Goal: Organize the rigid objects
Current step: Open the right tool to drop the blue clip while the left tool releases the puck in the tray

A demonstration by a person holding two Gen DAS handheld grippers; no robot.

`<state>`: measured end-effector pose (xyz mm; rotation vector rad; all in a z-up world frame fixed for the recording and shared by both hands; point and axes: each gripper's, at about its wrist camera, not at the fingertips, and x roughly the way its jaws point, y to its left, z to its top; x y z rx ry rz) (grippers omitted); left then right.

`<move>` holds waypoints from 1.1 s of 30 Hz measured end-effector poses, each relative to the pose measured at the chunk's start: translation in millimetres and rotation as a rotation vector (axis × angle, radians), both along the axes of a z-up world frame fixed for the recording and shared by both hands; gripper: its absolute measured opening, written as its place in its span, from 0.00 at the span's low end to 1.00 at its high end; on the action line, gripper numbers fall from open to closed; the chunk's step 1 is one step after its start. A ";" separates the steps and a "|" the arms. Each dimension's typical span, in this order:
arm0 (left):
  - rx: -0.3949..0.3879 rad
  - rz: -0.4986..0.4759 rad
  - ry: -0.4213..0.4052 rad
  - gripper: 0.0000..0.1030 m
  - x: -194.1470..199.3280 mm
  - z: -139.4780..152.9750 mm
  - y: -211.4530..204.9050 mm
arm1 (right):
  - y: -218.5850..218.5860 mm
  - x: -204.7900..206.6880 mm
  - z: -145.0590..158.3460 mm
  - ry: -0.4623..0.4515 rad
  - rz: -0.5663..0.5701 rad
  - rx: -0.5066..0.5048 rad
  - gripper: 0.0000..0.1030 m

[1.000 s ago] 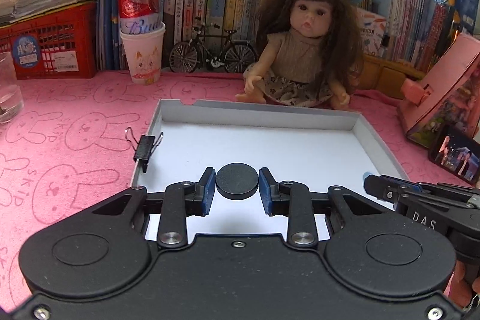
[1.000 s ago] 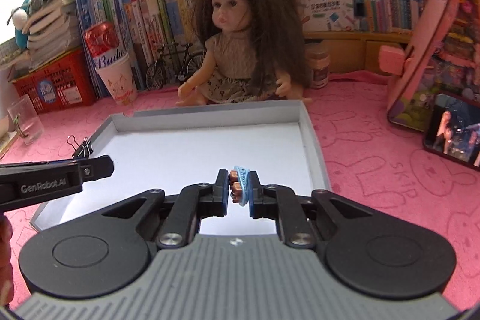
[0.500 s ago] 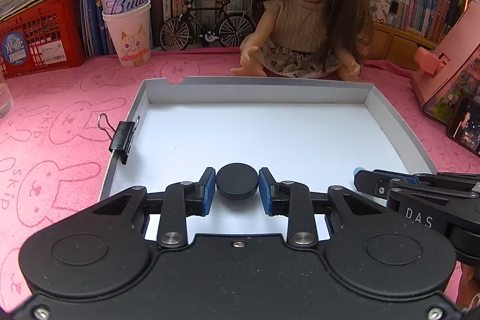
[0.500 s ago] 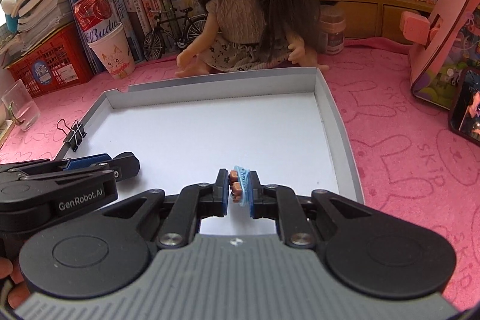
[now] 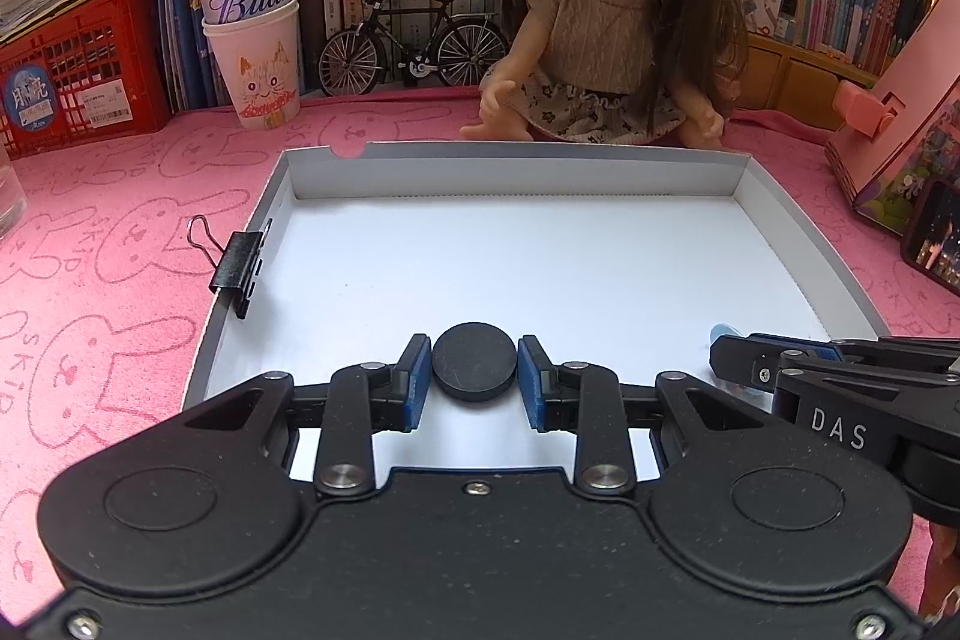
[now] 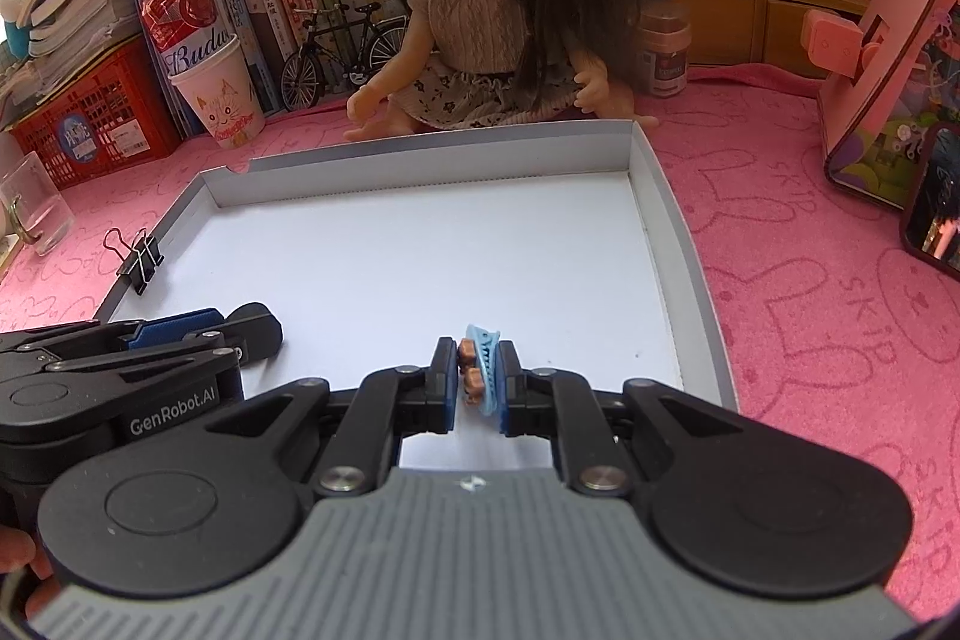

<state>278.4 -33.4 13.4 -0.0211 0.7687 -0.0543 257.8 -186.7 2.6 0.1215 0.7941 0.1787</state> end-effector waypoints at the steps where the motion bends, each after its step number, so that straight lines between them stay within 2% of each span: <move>1: 0.003 -0.001 0.000 0.28 -0.2 0.0 -0.6 | 0.3 0.2 0.1 0.000 0.000 -0.002 0.16; 7: 0.001 0.000 0.003 0.29 -0.6 0.8 0.0 | 0.4 -0.4 0.3 -0.002 0.000 -0.007 0.16; 9: 0.001 0.001 0.007 0.29 -0.7 1.3 0.3 | 0.3 -1.3 0.7 -0.005 0.000 -0.010 0.21; 15: 0.005 0.003 0.005 0.29 -2.6 3.7 0.5 | -1.0 -4.3 4.2 -0.019 -0.003 -0.013 0.24; 16: 0.007 0.002 0.000 0.29 -3.7 4.4 0.4 | -1.0 -5.0 5.3 -0.023 -0.004 -0.014 0.26; 17: 0.009 0.001 -0.006 0.29 -5.0 5.7 0.1 | -1.0 -5.8 6.6 -0.027 -0.004 -0.014 0.35; 18: 0.011 0.000 -0.012 0.34 -6.2 6.8 -0.1 | -1.0 -6.8 8.0 -0.031 -0.002 -0.014 0.40; 20: 0.019 0.000 -0.029 0.45 -10.4 10.6 -0.8 | -0.9 -9.4 10.8 -0.041 0.001 -0.016 0.43; 23: 0.030 -0.009 -0.047 0.50 -16.9 16.2 -1.5 | -1.2 -14.1 15.3 -0.058 -0.001 -0.025 0.60; 27: 0.018 -0.006 -0.062 0.62 -26.8 22.9 1.5 | -3.1 -23.8 22.4 -0.087 -0.001 -0.031 0.69; 33: -0.023 0.001 -0.090 0.73 -47.5 32.8 10.8 | -8.6 -45.9 33.8 -0.147 0.008 -0.048 0.84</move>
